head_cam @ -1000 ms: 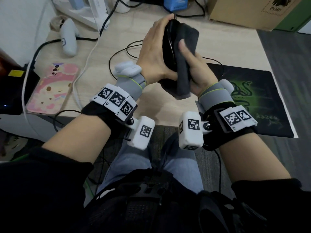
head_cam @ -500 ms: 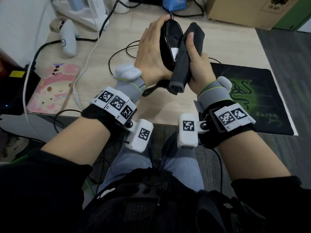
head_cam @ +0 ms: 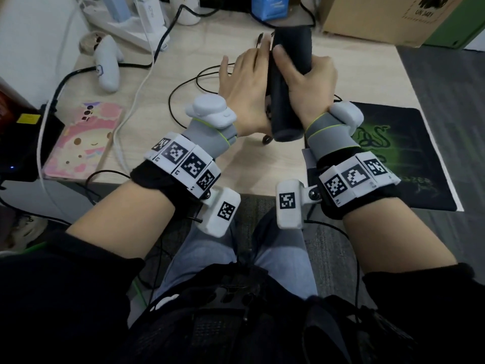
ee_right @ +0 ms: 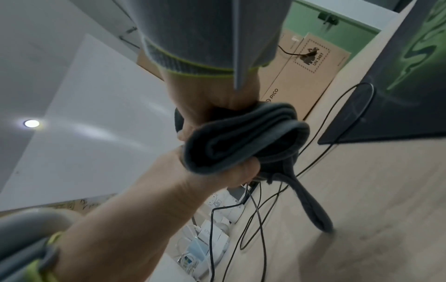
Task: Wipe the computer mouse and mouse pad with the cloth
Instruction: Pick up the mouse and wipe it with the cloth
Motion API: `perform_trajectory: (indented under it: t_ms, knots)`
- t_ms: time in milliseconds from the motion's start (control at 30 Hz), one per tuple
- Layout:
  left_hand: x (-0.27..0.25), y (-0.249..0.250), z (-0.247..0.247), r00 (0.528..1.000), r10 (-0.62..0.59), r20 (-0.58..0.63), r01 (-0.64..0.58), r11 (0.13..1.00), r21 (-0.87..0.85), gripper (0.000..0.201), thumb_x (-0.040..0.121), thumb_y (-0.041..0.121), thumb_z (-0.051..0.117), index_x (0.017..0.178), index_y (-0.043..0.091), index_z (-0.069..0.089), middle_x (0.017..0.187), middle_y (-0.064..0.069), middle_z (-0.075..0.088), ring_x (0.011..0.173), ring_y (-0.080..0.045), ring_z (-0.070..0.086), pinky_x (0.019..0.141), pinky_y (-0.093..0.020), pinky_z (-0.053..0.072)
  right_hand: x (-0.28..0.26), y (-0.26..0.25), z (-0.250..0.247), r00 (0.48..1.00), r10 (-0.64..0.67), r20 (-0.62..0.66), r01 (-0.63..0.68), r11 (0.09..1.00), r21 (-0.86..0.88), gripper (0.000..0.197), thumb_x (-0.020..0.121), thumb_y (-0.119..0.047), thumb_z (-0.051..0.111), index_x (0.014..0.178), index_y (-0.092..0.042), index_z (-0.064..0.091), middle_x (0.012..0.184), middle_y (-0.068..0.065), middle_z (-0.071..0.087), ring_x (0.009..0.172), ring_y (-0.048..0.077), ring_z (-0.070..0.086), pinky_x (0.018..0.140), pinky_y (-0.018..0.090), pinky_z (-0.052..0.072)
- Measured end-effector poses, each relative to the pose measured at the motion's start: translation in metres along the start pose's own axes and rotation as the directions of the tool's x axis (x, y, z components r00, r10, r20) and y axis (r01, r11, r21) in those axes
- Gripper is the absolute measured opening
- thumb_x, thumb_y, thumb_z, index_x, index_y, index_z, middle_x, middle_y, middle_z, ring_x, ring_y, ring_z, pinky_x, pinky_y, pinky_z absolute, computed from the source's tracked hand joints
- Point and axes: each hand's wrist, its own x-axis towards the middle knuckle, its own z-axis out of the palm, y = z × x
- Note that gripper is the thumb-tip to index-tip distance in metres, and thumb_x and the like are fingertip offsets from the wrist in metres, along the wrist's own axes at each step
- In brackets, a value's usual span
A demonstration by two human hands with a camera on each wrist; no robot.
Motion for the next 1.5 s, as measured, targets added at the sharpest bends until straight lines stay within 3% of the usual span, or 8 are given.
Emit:
perform_trajectory:
  t_ms: [167,267,433,667,833,1100,1267,1500]
  knots:
    - [-0.004,-0.004,-0.005,0.994,0.110,-0.003,-0.110,0.993,-0.030,0.132,0.033,0.052,0.076,0.143,0.004,0.022,0.141,-0.006,0.035,0.135,-0.022,0.032,0.118,-0.049,0.015,0.010,-0.001,-0.002,0.984,0.178,-0.011,-0.171,0.963,0.209,0.047,0.079,-0.046,0.067,0.048,-0.019,0.045,0.046,-0.011,0.046,0.050,0.007,0.043,0.053,0.025,0.040]
    - [-0.006,-0.005,-0.008,0.985,0.162,-0.053,-0.163,0.987,-0.008,0.129,0.034,0.055,0.075,0.141,0.002,0.027,0.138,-0.006,0.039,0.132,-0.021,0.035,0.119,-0.044,0.015,0.009,-0.001,-0.004,0.914,0.293,0.280,-0.386,0.840,0.382,0.044,0.078,-0.050,0.068,0.089,-0.007,0.068,0.088,0.004,0.073,0.082,0.016,0.070,0.082,0.032,0.058]
    - [-0.005,-0.007,-0.008,0.982,0.159,-0.098,-0.161,0.987,-0.014,0.130,0.032,0.063,0.074,0.139,0.003,0.031,0.135,-0.004,0.044,0.130,-0.019,0.040,0.120,-0.040,0.013,-0.004,0.002,-0.005,0.714,0.235,0.660,-0.653,0.561,0.508,0.055,0.089,-0.051,0.050,0.128,-0.011,0.056,0.130,0.015,0.060,0.118,0.028,0.059,0.104,0.045,0.046]
    - [-0.002,-0.013,-0.012,0.991,0.089,-0.103,-0.103,0.984,-0.144,0.128,0.035,0.049,0.077,0.142,-0.001,0.026,0.141,-0.007,0.040,0.133,-0.023,0.037,0.118,-0.047,0.013,-0.022,0.016,-0.014,0.746,0.122,0.655,-0.615,0.504,0.607,0.025,0.091,-0.016,0.050,0.110,-0.002,0.058,0.101,0.016,0.065,0.096,0.030,0.061,0.105,0.046,0.039]
    - [-0.003,-0.008,-0.004,0.977,0.205,-0.063,-0.208,0.977,-0.045,0.121,0.049,0.055,0.066,0.142,-0.008,0.022,0.147,-0.015,0.036,0.140,-0.025,0.031,0.120,-0.042,0.008,-0.012,-0.005,0.000,0.766,0.134,0.629,-0.604,0.486,0.632,0.042,0.094,-0.042,0.047,0.120,-0.011,0.057,0.127,0.014,0.059,0.123,0.027,0.055,0.111,0.041,0.039]
    - [0.003,-0.017,0.001,0.986,0.052,-0.160,-0.079,0.983,-0.167,0.094,0.062,0.048,0.059,0.141,0.009,0.028,0.139,0.001,0.046,0.134,-0.016,0.039,0.116,-0.054,0.014,-0.005,-0.009,0.004,0.798,0.215,0.562,-0.541,0.666,0.514,0.044,0.095,-0.048,0.042,0.100,-0.011,0.064,0.091,0.009,0.070,0.086,0.021,0.067,0.087,0.033,0.056]
    - [0.001,-0.018,-0.003,0.991,0.050,-0.122,-0.087,0.944,-0.318,0.115,0.036,0.044,0.074,0.136,0.009,0.030,0.127,0.006,0.048,0.114,-0.015,0.049,0.112,-0.056,0.020,-0.013,0.001,-0.001,0.776,0.137,0.615,-0.507,0.716,0.480,0.038,0.082,-0.025,0.059,0.113,-0.004,0.052,0.096,0.017,0.056,0.087,0.028,0.055,0.082,0.037,0.049]
    - [0.000,-0.016,-0.001,0.979,0.193,-0.059,-0.202,0.955,-0.218,0.141,0.038,0.054,0.083,0.147,0.003,0.011,0.156,-0.007,0.020,0.147,-0.019,0.015,0.119,-0.044,-0.002,-0.007,-0.013,0.004,0.776,0.183,0.603,-0.578,0.588,0.566,0.037,0.086,-0.045,0.057,0.103,-0.013,0.065,0.102,0.011,0.067,0.105,0.026,0.064,0.096,0.039,0.051]
